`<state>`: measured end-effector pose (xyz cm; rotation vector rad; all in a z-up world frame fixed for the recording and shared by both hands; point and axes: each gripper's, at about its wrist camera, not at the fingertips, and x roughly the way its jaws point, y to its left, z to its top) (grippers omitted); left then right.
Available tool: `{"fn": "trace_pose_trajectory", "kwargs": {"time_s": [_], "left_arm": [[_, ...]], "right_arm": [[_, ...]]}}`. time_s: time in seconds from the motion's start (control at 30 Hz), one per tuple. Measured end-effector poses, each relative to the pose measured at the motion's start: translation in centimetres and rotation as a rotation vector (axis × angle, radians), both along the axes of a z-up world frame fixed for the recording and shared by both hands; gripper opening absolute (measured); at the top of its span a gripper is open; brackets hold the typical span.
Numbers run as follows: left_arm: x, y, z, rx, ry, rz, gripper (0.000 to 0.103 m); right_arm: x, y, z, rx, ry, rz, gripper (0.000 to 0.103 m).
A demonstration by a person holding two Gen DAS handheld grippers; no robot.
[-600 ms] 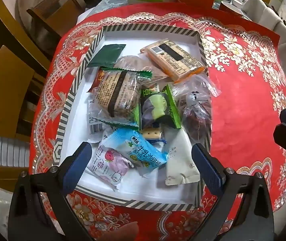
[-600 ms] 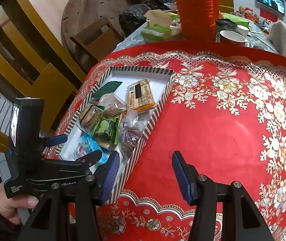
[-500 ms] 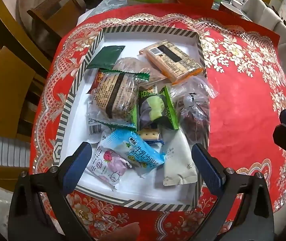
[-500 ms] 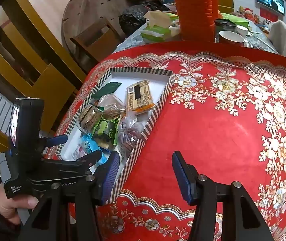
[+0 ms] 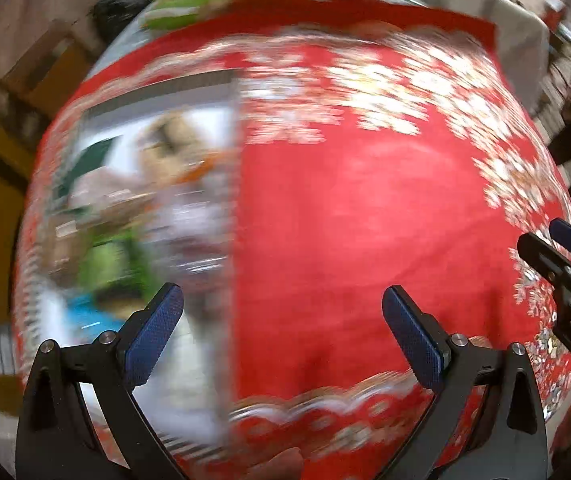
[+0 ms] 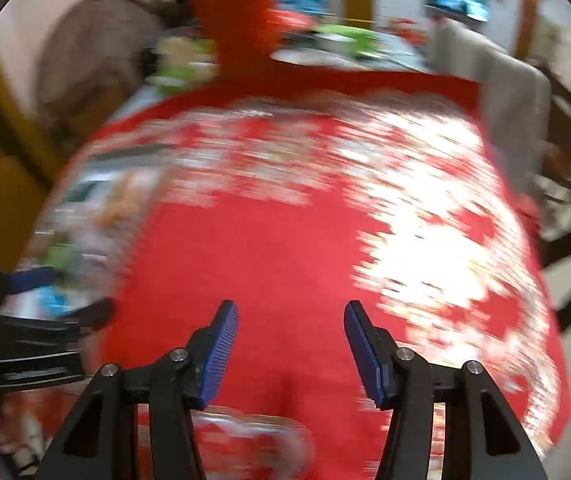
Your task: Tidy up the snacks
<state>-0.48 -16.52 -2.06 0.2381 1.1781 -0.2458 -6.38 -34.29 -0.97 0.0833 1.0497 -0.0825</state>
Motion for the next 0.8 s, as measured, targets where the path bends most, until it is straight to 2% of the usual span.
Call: {"fn": "trace_pose_trajectory", "kwargs": {"time_s": [0.13,0.3,0.37,0.43,0.53,0.6,0.73,0.8], "left_arm": [[-0.5,-4.3,-2.6,-0.014,-0.042,-0.032,0.101],[-0.9,-7.8,-4.8,-0.030,-0.112,-0.011,0.101],[-1.2,-8.2,-5.1,-0.074,-0.122,0.011,0.101],[-1.7,-8.9,-5.3,-0.104,-0.151,0.041,0.101],[-2.4,-10.1,-5.3,-0.118,-0.187,0.059,0.101],[-3.1,-10.7,-5.5,-0.124,-0.226,0.050,0.102],[-3.2,-10.9,-5.4,-0.129,-0.225,0.051,0.103],[-3.1,-11.0,-5.4,-0.130,-0.221,0.053,0.103]], "right_arm": [[-2.2,-5.6,-2.5,-0.078,0.009,-0.092,0.053],[-3.4,-7.7,-3.5,-0.090,-0.048,-0.094,0.056],[-3.6,-7.7,-4.5,-0.088,-0.053,-0.093,0.061],[-3.9,-8.5,-5.1,-0.085,-0.062,-0.098,0.061],[-4.2,-8.9,-5.6,-0.087,-0.107,-0.099,0.068],[-4.3,-9.7,-5.8,-0.053,-0.114,-0.117,0.074],[-3.6,-10.0,-6.1,-0.040,-0.094,-0.122,0.092],[-3.7,-10.0,-6.3,-0.037,-0.095,-0.126,0.095]]}}
